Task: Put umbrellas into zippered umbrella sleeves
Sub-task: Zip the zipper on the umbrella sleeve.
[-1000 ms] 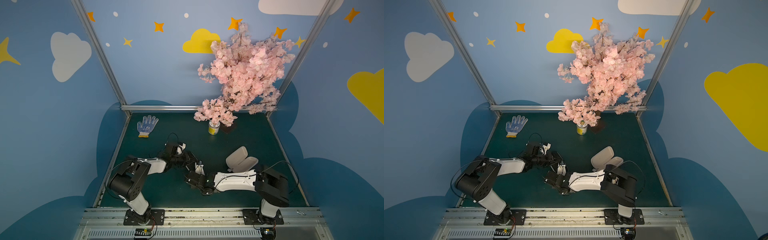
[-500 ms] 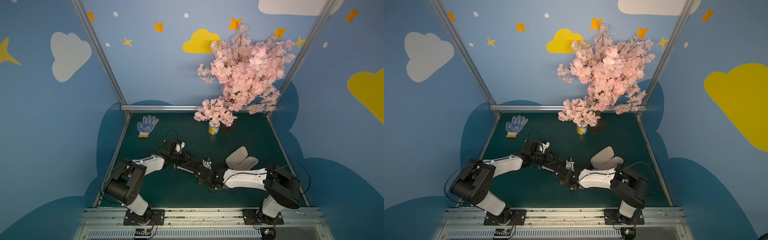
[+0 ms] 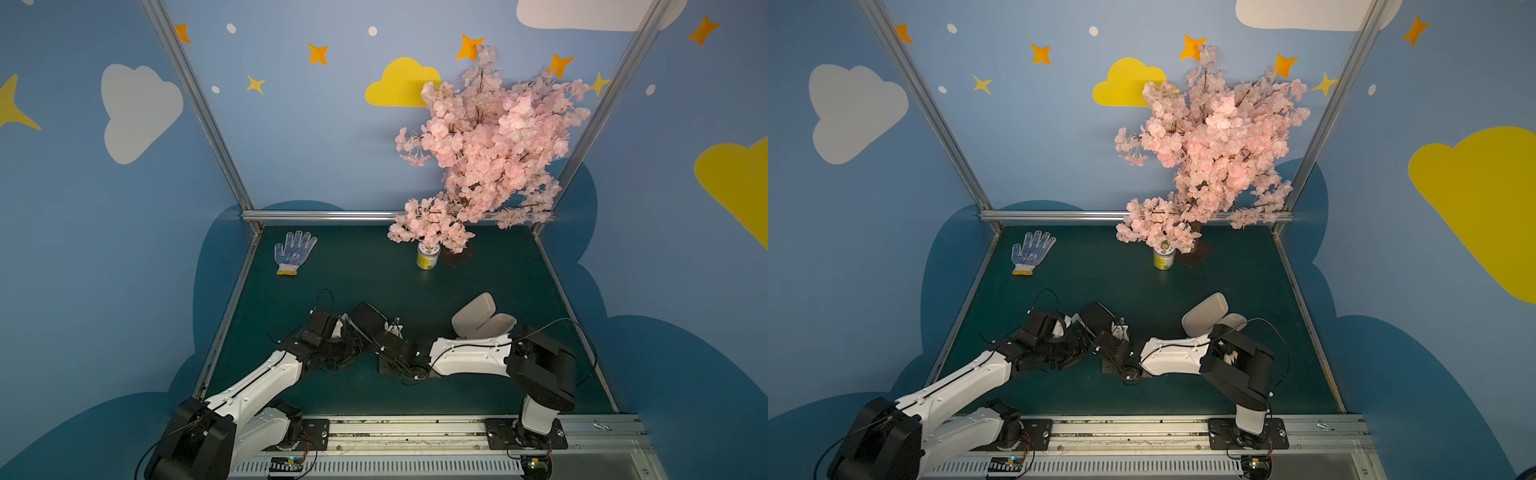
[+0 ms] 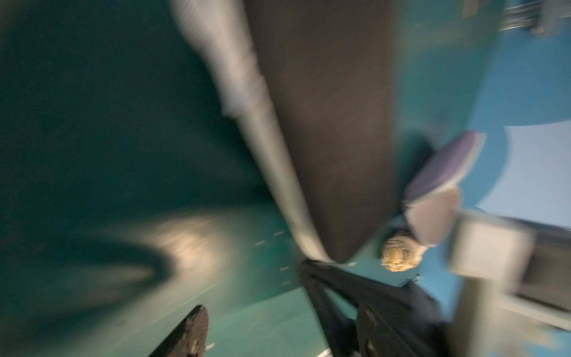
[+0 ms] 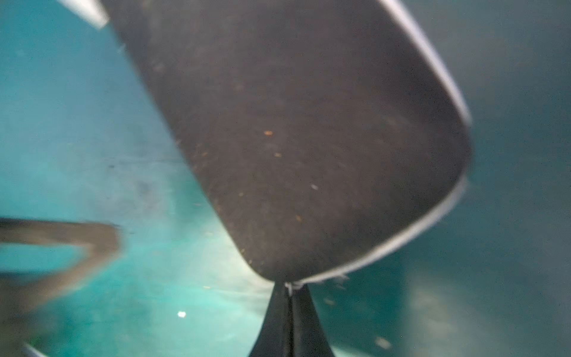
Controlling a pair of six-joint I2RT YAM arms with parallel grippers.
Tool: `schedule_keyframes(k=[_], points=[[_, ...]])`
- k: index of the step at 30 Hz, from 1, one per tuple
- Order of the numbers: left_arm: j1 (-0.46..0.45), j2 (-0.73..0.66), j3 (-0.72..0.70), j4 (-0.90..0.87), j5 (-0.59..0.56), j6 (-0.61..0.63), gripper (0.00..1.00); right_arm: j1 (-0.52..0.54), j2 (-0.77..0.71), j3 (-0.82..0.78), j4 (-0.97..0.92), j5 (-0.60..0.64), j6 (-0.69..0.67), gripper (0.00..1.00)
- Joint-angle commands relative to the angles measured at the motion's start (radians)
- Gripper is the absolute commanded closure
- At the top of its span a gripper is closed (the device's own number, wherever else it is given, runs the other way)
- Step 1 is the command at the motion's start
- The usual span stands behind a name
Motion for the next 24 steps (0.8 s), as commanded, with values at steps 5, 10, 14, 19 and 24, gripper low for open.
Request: schedule_keyframes(k=[5,10,14,19,24], points=[[0.000,0.071,-0.095,0.325,-0.049,-0.139,0.22,0.015,0.028,0.038,0.038,-0.036,-0.044,1.00],[-0.001,0.173,-0.125,0.476,-0.068,-0.190,0.22,0.015,0.017,0.025,0.062,-0.046,-0.050,1.00],[0.000,0.277,-0.119,0.605,-0.059,-0.204,0.23,0.012,-0.002,0.004,0.100,-0.078,-0.064,1.00],[-0.012,0.385,-0.116,0.730,-0.039,-0.228,0.28,0.007,-0.025,-0.011,0.132,-0.109,-0.075,1.00],[-0.015,0.474,-0.132,0.824,-0.027,-0.250,0.38,0.000,-0.027,-0.023,0.148,-0.126,-0.069,1.00]])
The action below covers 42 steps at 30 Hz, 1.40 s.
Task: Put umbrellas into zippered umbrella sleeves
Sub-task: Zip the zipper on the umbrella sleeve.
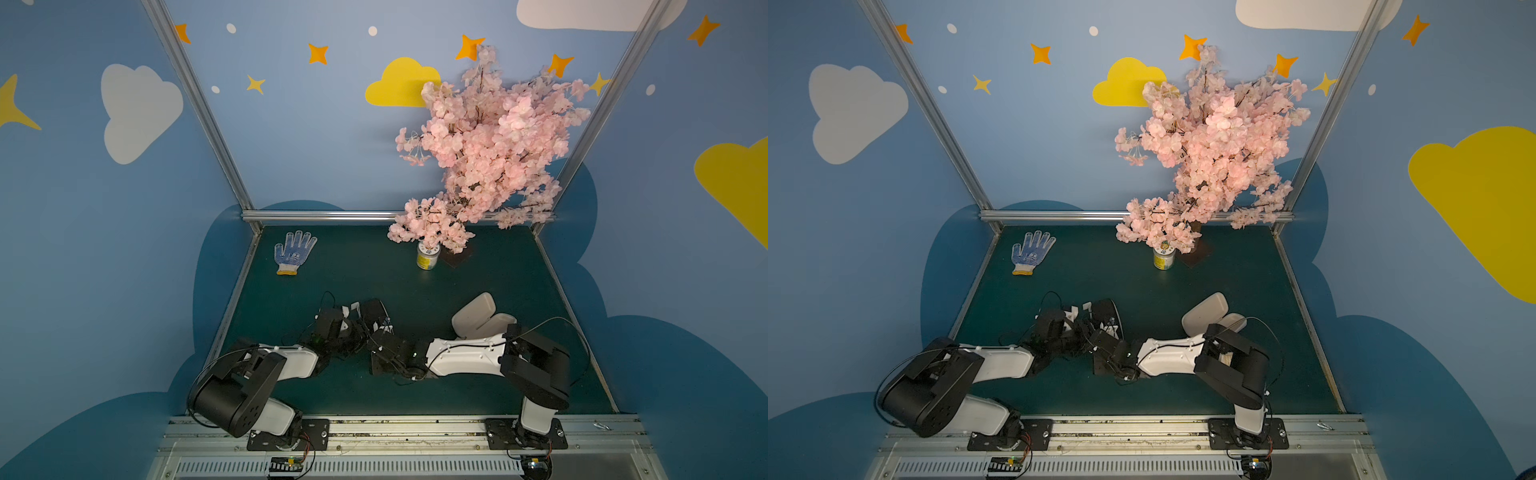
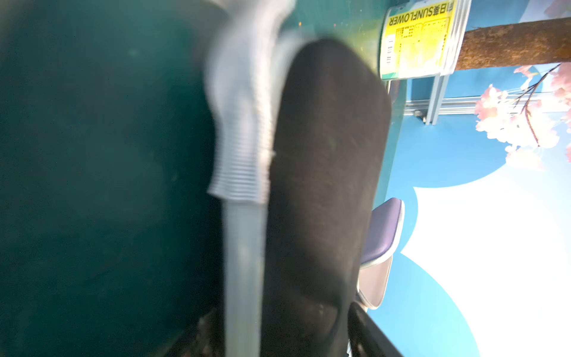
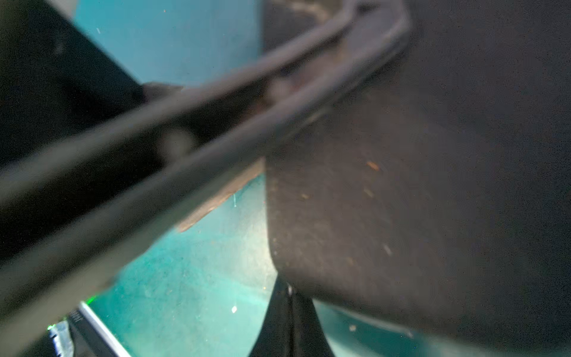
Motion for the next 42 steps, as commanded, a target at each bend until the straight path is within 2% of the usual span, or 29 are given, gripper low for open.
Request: schedule_keyframes(k=[1,5,9,14,20,30,35,42], points=[[-0.005,0.083,-0.045,-0.013,-0.024,-0.017,0.40,-0.003,-0.040,-0.014,0.037,-0.031,-0.008,1.00],[-0.006,0.121,-0.053,0.025,-0.017,-0.027,0.51,-0.002,-0.050,-0.020,0.039,-0.030,-0.008,1.00],[-0.002,0.135,-0.030,-0.034,-0.020,-0.019,0.66,-0.010,-0.063,-0.029,0.009,-0.017,0.013,1.00],[0.016,0.152,0.021,-0.141,-0.032,0.046,0.82,-0.025,-0.078,-0.038,-0.060,-0.023,0.032,1.00],[0.079,0.181,0.059,-0.199,0.016,0.120,0.97,-0.053,-0.129,-0.100,-0.119,-0.007,0.037,1.00],[0.103,0.202,0.098,-0.288,0.076,0.206,0.98,-0.107,-0.170,-0.120,-0.268,0.067,-0.007,1.00],[0.109,0.166,0.148,-0.384,0.102,0.245,0.98,-0.145,-0.177,-0.127,-0.313,0.101,-0.002,1.00],[0.108,0.187,0.205,-0.454,0.164,0.297,0.98,-0.134,-0.116,-0.014,-0.345,0.194,-0.081,1.00]])
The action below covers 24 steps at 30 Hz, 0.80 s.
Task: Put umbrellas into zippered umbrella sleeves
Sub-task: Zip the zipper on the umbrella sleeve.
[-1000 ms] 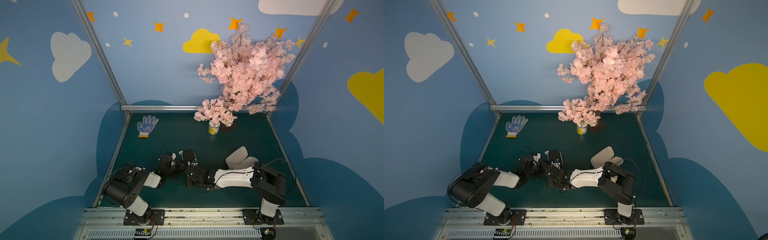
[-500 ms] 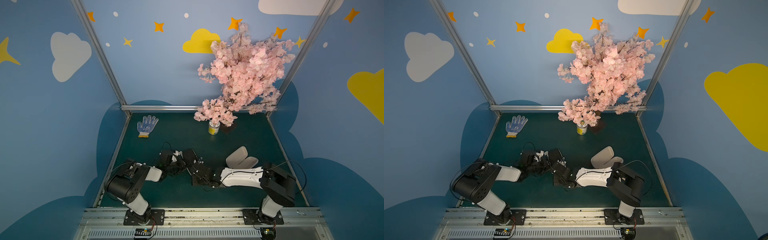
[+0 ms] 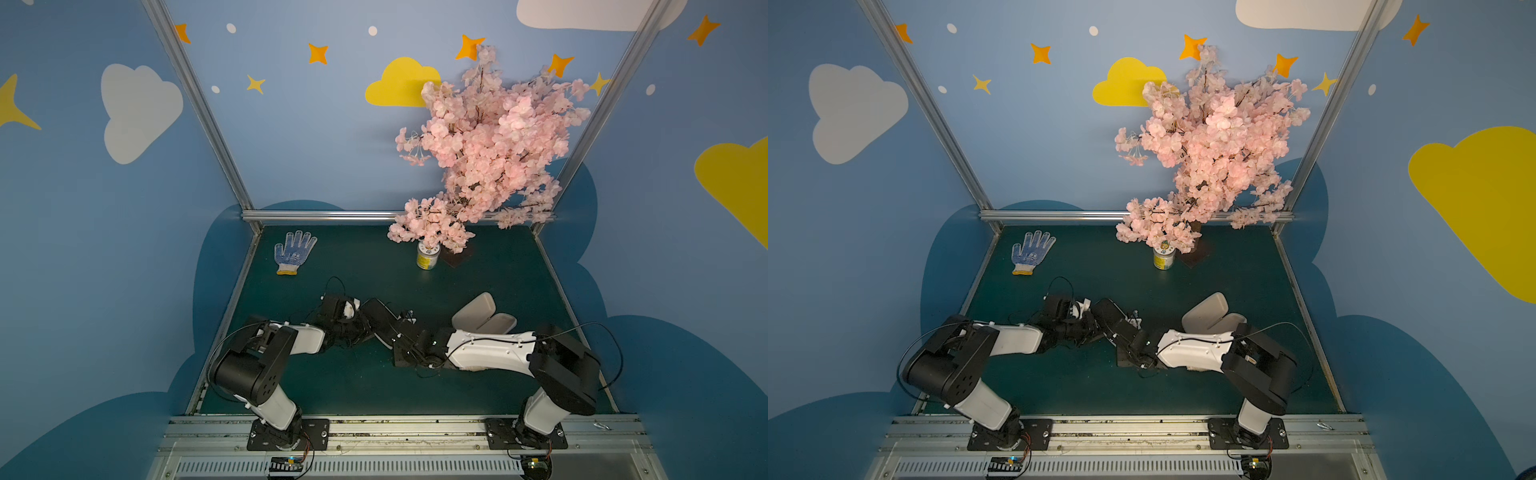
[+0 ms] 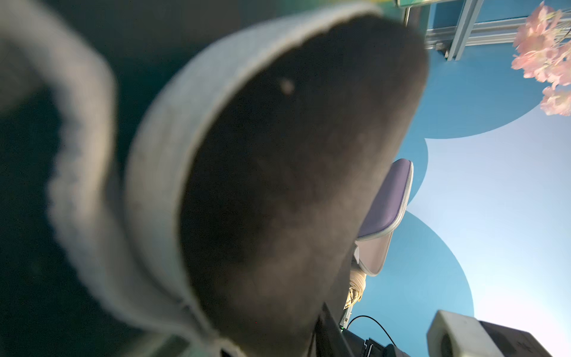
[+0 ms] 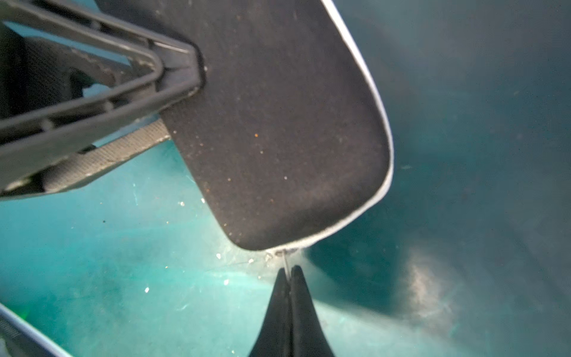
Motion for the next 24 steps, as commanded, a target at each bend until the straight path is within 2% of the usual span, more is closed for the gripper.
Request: schedule_keyframes(k=[1,5,9,15,21,24], points=[[0.021,0.053,-0.013,-0.200,-0.077,0.098,0.97,-0.012,0.031,0.064,-0.130,0.159,-0.055,1.00],[0.024,0.077,-0.005,-0.209,-0.052,0.115,0.98,-0.015,0.059,0.120,-0.235,0.230,-0.064,1.00],[0.041,0.090,0.010,-0.234,-0.041,0.135,0.98,-0.063,0.065,0.117,-0.276,0.206,-0.042,1.00],[0.052,0.112,0.074,-0.319,-0.042,0.187,0.98,-0.081,0.068,0.141,-0.330,0.252,-0.002,1.00],[0.054,0.157,0.170,-0.403,-0.064,0.233,0.98,-0.062,0.075,0.130,-0.312,0.196,0.013,1.00],[0.056,0.186,0.258,-0.488,-0.087,0.260,0.97,-0.047,0.058,0.088,-0.224,0.133,0.023,1.00]])
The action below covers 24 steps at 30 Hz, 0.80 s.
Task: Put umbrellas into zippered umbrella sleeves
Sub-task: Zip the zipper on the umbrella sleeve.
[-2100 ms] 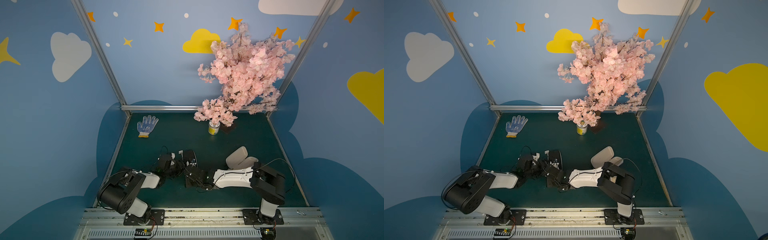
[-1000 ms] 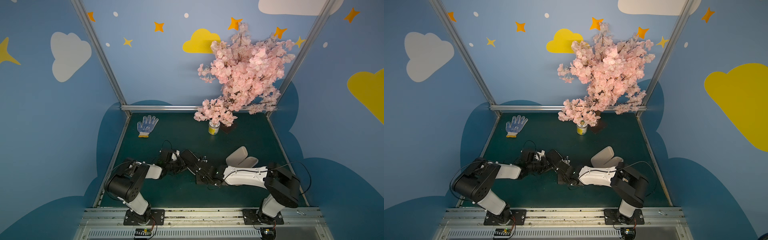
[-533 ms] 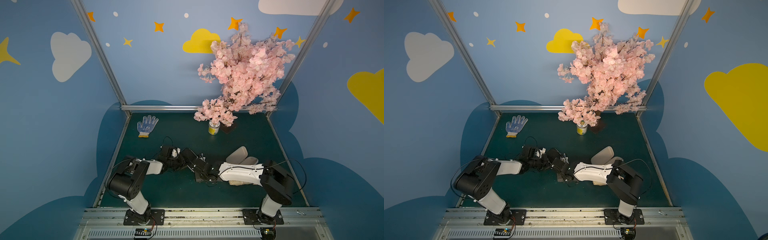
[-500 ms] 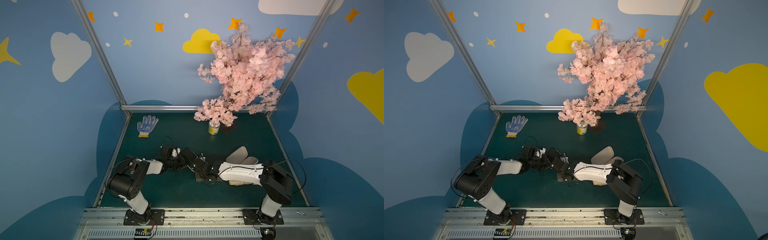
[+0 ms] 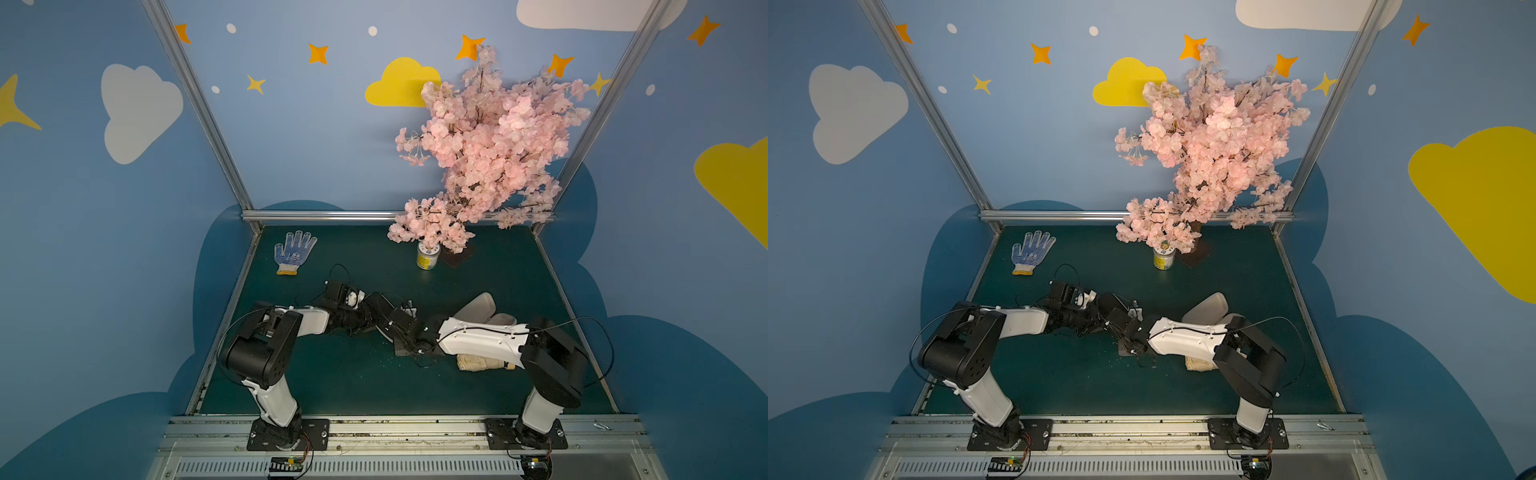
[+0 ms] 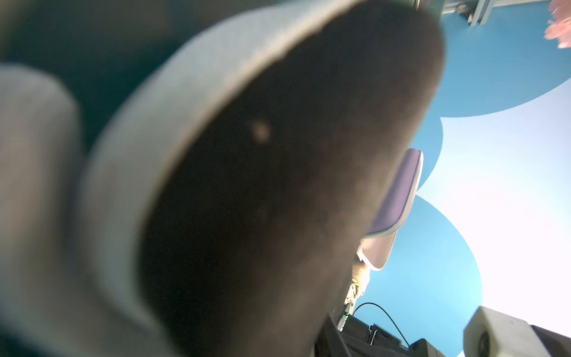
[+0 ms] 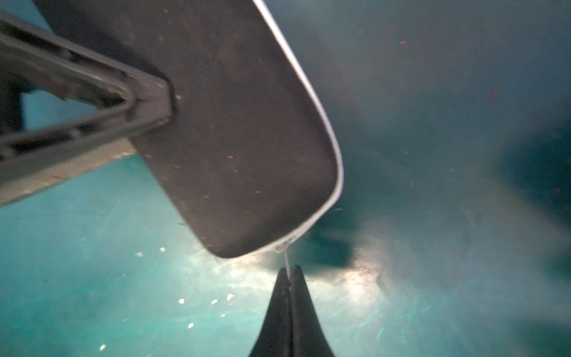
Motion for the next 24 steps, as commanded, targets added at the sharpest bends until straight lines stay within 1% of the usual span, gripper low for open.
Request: schedule_keyframes(k=[1,3,5,8,12,13,14,16,20,22,24], points=[[0.017,0.065,0.055,-0.244,-0.165,0.093,0.96,0.003,-0.006,-0.046,-0.008,0.010,0.030,1.00],[0.018,0.047,0.088,-0.273,-0.152,0.092,0.91,0.016,-0.004,-0.047,0.033,-0.013,0.033,1.00],[0.028,0.004,0.083,-0.275,-0.137,0.081,0.90,0.020,0.005,-0.046,0.073,-0.036,0.045,1.00],[0.053,-0.081,0.023,-0.241,-0.105,0.045,0.87,0.024,0.024,-0.047,0.132,-0.080,0.063,1.00],[0.061,-0.192,-0.105,-0.143,-0.082,-0.033,0.82,0.054,0.042,-0.039,0.189,-0.110,0.062,1.00],[0.061,-0.213,-0.139,-0.113,-0.081,-0.051,0.68,0.062,0.047,-0.034,0.199,-0.115,0.059,1.00],[0.063,-0.227,-0.158,-0.096,-0.088,-0.053,0.29,0.070,0.052,-0.032,0.212,-0.119,0.058,1.00],[0.067,-0.237,-0.168,-0.104,-0.128,-0.040,0.25,0.080,0.063,-0.018,0.224,-0.126,0.053,1.00],[0.104,-0.220,-0.135,-0.149,-0.139,-0.014,0.24,0.085,0.072,-0.003,0.218,-0.133,0.053,1.00],[0.106,-0.225,-0.115,-0.172,-0.165,-0.002,0.24,0.085,0.063,-0.014,0.226,-0.136,0.060,1.00],[0.101,-0.209,-0.099,-0.173,-0.167,0.007,0.24,0.086,0.060,-0.017,0.226,-0.145,0.064,1.00]])
